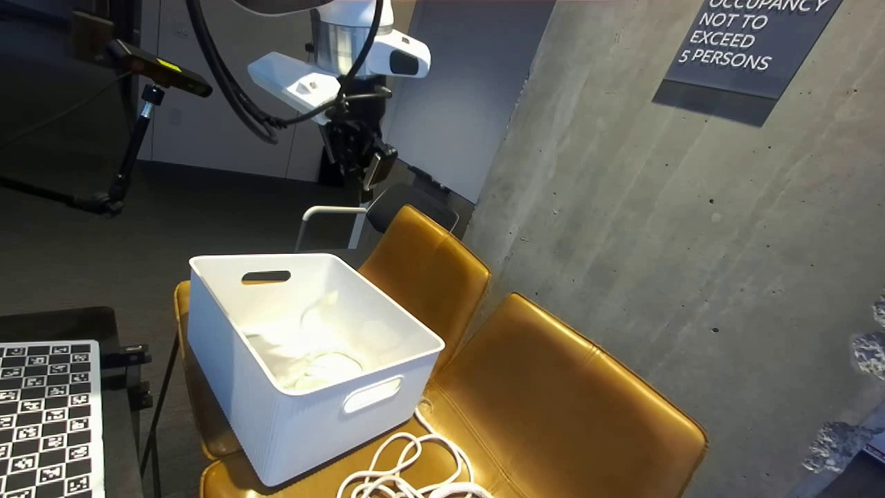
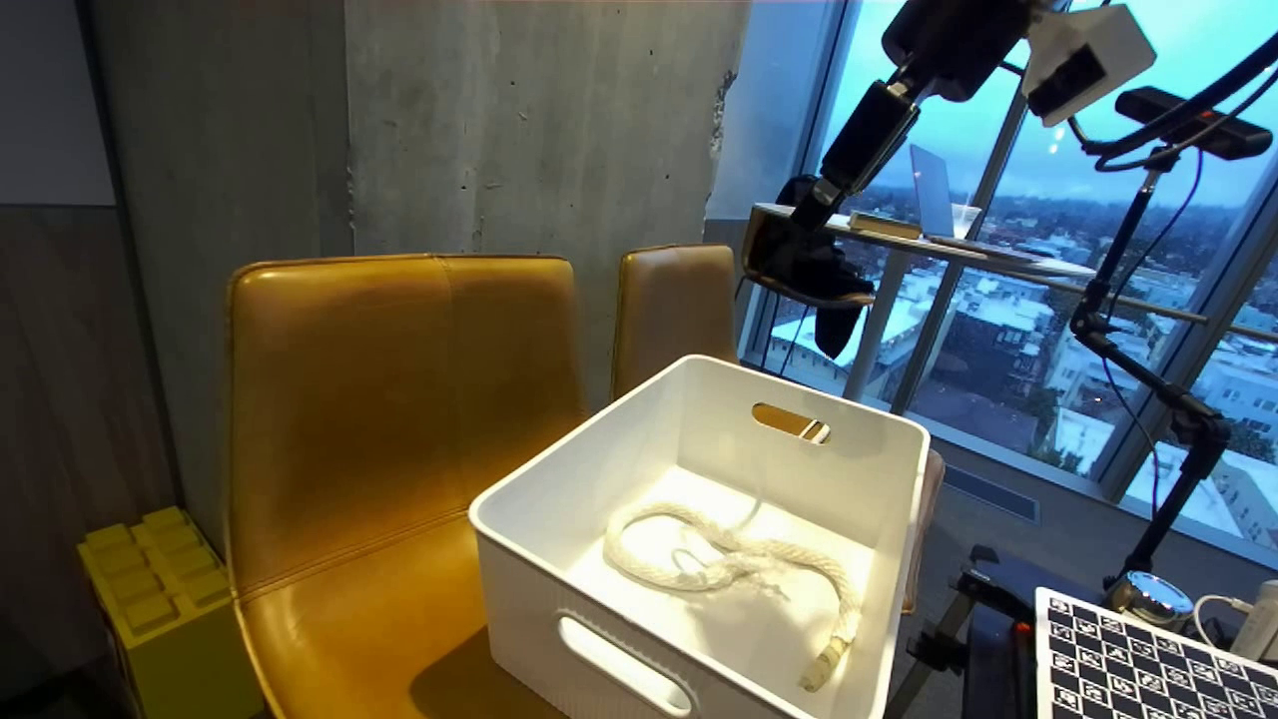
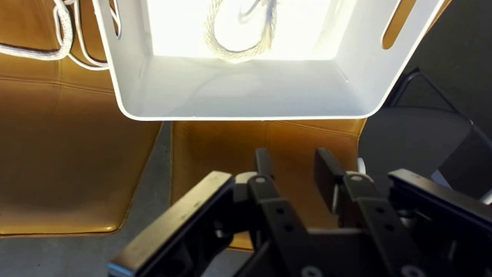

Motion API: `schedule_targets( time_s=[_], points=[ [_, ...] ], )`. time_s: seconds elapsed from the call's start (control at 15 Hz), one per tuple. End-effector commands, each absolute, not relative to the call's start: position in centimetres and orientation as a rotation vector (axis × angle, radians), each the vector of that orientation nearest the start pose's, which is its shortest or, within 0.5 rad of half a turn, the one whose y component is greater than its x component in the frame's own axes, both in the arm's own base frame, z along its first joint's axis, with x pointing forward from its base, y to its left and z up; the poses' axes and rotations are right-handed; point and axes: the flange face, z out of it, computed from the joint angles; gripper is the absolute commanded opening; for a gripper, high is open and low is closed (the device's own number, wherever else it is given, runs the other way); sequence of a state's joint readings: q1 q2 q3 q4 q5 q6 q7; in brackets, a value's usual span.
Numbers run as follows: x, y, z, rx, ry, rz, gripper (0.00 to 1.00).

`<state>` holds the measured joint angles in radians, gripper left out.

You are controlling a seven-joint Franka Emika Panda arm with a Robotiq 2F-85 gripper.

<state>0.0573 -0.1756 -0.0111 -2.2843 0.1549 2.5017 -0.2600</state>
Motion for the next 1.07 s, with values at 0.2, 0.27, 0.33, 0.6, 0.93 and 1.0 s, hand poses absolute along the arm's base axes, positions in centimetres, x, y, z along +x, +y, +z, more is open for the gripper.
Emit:
schedule_targets(
  time_s=[0.2,0.27,0.33,0.6,0.93,1.0],
  points=[
    [50.4,-1.7,43.6,-3.024,-0.244,-0.595,0.89],
    [50.3,-3.5,42.5,-3.039,-0.213,-0.574,0.96],
    [50.1,-5.6,41.4,-3.052,-0.179,-0.554,0.99],
    [50.1,-15.4,38.3,-3.117,-0.056,-0.507,1.00],
    [51.8,-26.2,34.0,-3.191,0.048,-0.429,1.00],
    [52.6,-28.1,32.8,-3.205,0.066,-0.416,1.00]
  ],
)
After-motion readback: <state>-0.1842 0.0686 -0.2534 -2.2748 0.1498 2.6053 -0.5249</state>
